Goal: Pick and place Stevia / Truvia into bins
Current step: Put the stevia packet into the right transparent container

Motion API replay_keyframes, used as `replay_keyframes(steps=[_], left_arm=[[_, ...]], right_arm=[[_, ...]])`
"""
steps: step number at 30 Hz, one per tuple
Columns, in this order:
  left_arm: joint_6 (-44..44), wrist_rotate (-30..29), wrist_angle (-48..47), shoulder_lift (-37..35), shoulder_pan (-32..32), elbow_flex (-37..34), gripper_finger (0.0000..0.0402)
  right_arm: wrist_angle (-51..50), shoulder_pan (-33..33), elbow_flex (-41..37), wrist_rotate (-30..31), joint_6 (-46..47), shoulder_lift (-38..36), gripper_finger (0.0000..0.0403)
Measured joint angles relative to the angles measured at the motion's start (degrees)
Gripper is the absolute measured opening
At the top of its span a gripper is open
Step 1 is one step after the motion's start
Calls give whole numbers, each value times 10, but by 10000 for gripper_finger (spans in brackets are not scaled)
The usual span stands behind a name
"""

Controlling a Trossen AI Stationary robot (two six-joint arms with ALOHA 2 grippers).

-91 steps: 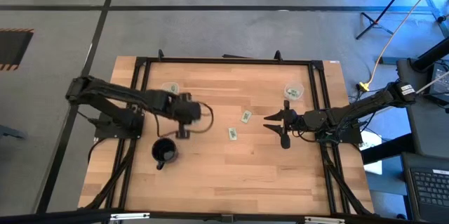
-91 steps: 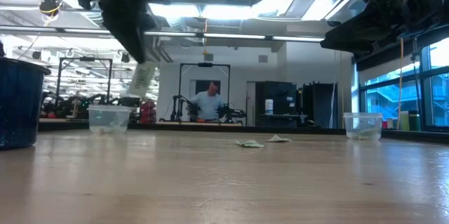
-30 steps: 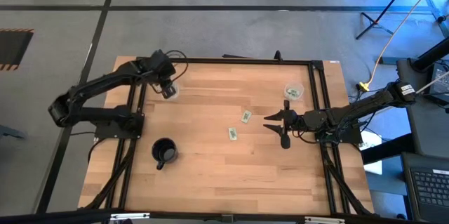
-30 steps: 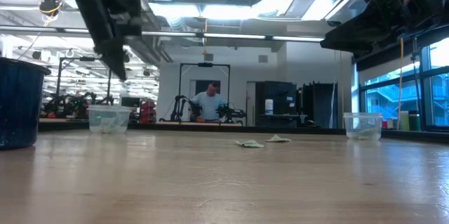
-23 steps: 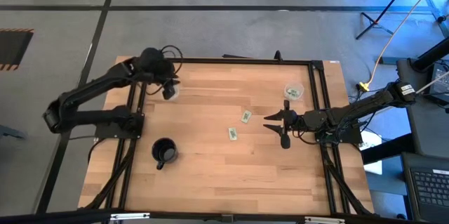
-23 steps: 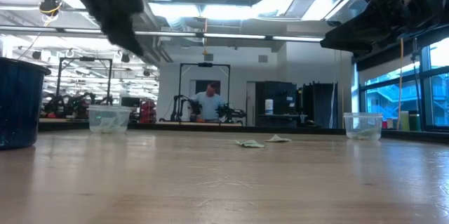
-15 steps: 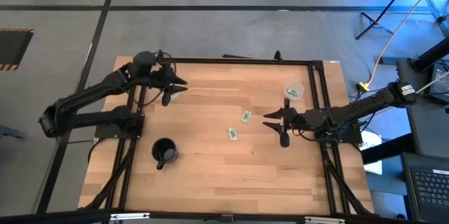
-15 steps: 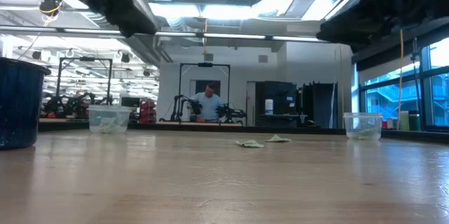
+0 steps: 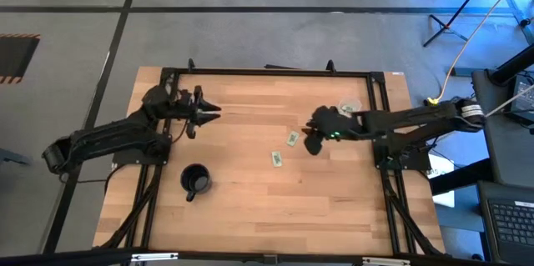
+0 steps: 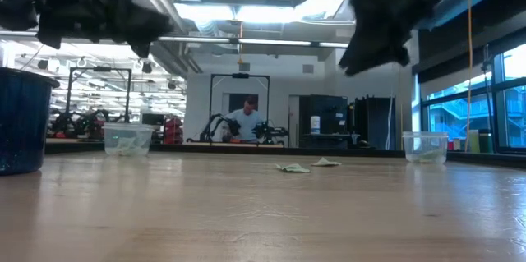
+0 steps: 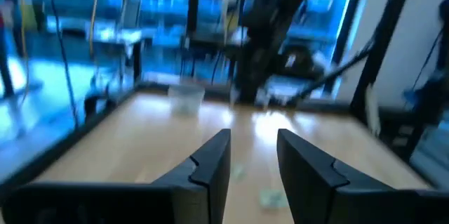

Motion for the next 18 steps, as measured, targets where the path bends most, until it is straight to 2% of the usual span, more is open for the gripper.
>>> replay_keyframes(steps=[3, 8, 18], left_arm=[[-27, 19, 74, -8, -8, -18, 111], [-50, 90, 79, -14, -17, -20, 109], [-26, 97, 75, -13, -30, -20, 107]], right_arm=[[-5, -23, 24, -42, 4, 61, 139], [-9, -52, 43, -73, 61, 151, 139], [-5, -103, 47, -93, 89, 252, 139]])
